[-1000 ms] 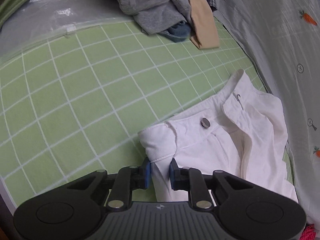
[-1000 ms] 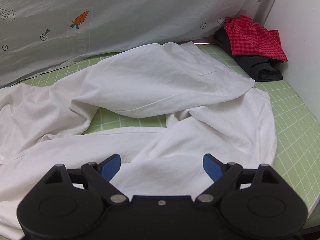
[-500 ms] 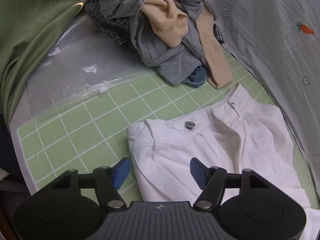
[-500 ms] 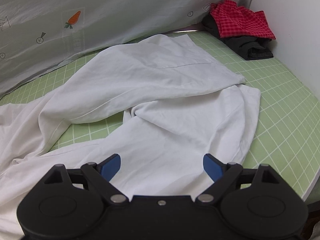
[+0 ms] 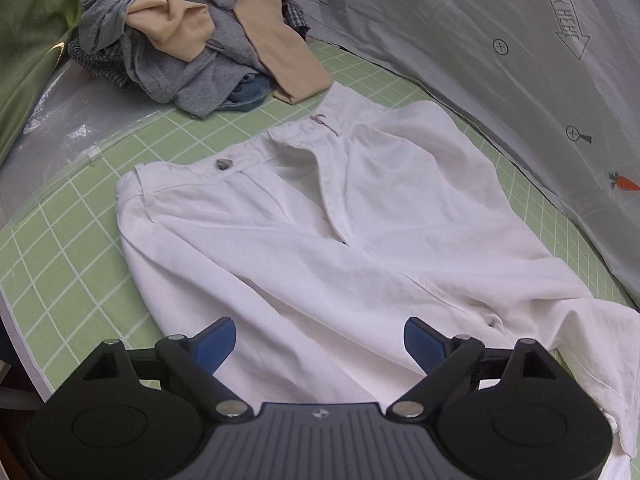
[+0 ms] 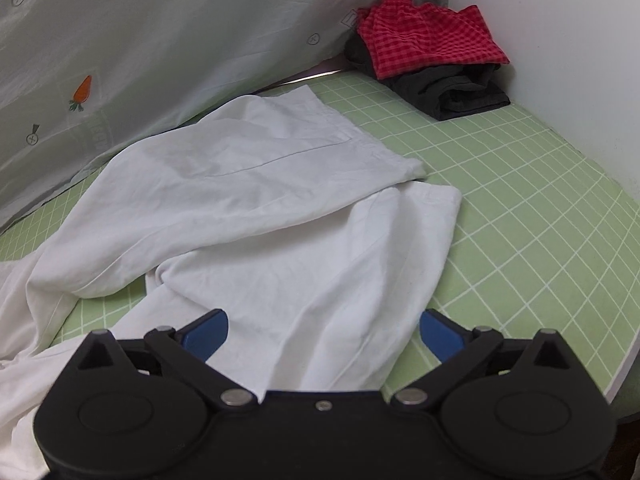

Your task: Fold clothes

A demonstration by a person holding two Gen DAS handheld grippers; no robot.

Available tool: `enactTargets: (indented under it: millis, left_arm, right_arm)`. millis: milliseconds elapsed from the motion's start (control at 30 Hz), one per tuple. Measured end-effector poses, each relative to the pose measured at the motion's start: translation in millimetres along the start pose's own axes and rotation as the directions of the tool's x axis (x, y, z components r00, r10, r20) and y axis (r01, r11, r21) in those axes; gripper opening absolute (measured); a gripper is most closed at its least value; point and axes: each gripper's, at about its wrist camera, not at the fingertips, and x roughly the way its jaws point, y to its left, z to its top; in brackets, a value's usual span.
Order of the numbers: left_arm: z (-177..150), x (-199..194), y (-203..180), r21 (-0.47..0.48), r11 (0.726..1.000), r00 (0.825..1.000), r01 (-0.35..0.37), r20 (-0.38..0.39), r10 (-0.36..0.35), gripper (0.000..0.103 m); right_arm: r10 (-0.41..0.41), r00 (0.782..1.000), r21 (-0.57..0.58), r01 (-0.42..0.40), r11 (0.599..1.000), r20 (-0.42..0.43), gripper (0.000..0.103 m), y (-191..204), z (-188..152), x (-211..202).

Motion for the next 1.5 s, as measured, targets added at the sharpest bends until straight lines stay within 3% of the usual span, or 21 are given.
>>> enactTargets:
  millis: [300, 433, 533, 733, 800, 867, 967, 1067, 1200, 1300, 1333, 1367, 1467, 1500]
  left_arm:
    - [-4.9, 46.9, -76.8, 0.005, 0.999, 0.995, 0.038, -0.092, -0.038, 0.091]
    - [-5.4, 65.0, -104.6, 0.013, 1.0, 0.99, 0.009, -0.14, -0.007, 0.091]
    - [-9.0, 67.7, -120.1, 0.043, 0.999, 0.989, -0.013, -0.147, 0.02, 0.091]
    - [-19.1, 67.3, -126.2, 0.091, 0.995, 0.984, -0.032, -0.172, 0.047, 0.091]
    - [-21.4, 69.3, -126.7, 0.095, 0.995, 0.982, -0.033, -0.182, 0.05, 0.091]
    - [-24.1, 71.5, -126.1, 0.095, 0.995, 0.979, -0.03, -0.2, 0.048, 0.091]
    - [-27.2, 68.6, -123.9, 0.1, 0.995, 0.979, -0.021, -0.202, 0.041, 0.091]
    - [-31.3, 64.3, -117.1, 0.093, 0.995, 0.979, -0.018, -0.2, 0.036, 0.091]
    - [-39.0, 63.2, -101.9, 0.071, 0.997, 0.975, -0.039, -0.215, 0.054, 0.091]
    - [-39.8, 64.3, -92.4, 0.041, 0.998, 0.973, -0.043, -0.226, 0.051, 0.091]
    - [-39.3, 64.7, -89.6, 0.031, 0.999, 0.972, -0.043, -0.228, 0.049, 0.091]
    - [-38.7, 65.1, -87.1, 0.023, 0.999, 0.972, -0.043, -0.23, 0.047, 0.091]
    - [-37.7, 67.2, -89.2, 0.032, 0.999, 0.972, -0.043, -0.23, 0.049, 0.091]
    - [-38.7, 67.0, -90.4, 0.035, 0.999, 0.972, -0.041, -0.23, 0.048, 0.091]
  right_arm:
    - [-0.073, 0.996, 0.141, 0.079, 0.987, -0.045, 0.103, -84.9, 36.1, 55.5]
    - [-0.107, 0.991, 0.149, 0.118, 0.982, -0.082, 0.103, -99.9, 53.6, 91.7]
    - [-0.099, 0.99, 0.152, 0.113, 0.982, -0.097, 0.097, -102.1, 64.1, 110.6]
    - [-0.082, 0.994, 0.122, 0.091, 0.988, -0.077, 0.062, -101.3, 72.0, 127.4]
    - [-0.067, 0.997, 0.09, 0.071, 0.993, -0.049, 0.02, -99.8, 72.1, 124.5]
    - [-0.067, 0.998, 0.043, 0.068, 0.997, -0.013, 0.004, -99.4, 70.8, 117.3]
    - [-0.132, 0.99, 0.009, 0.131, 0.991, 0.041, 0.003, -107.6, 66.1, 95.2]
    - [-0.217, 0.975, 0.046, 0.215, 0.976, 0.042, 0.002, -134.2, 52.4, 69.3]
    - [-0.376, 0.925, 0.033, 0.378, 0.925, -0.042, 0.003, -167.6, 15.7, 52.2]
    - [-0.401, 0.908, 0.018, 0.406, 0.914, -0.119, 0.006, -176.8, -4.3, 49.6]
    - [-0.406, 0.908, 0.019, 0.41, 0.912, -0.105, 0.008, -175.3, -5.5, 46.9]
    - [-0.411, 0.907, 0.02, 0.415, 0.91, -0.089, 0.014, -173.5, -6.6, 44.1]
    - [-0.438, 0.899, 0.017, 0.438, 0.899, -0.009, 0.047, -156.7, 7.5, 36.5]
    - [-0.402, 0.916, 0.017, 0.401, 0.916, 0.014, 0.052, -148.6, 14.7, 36.0]
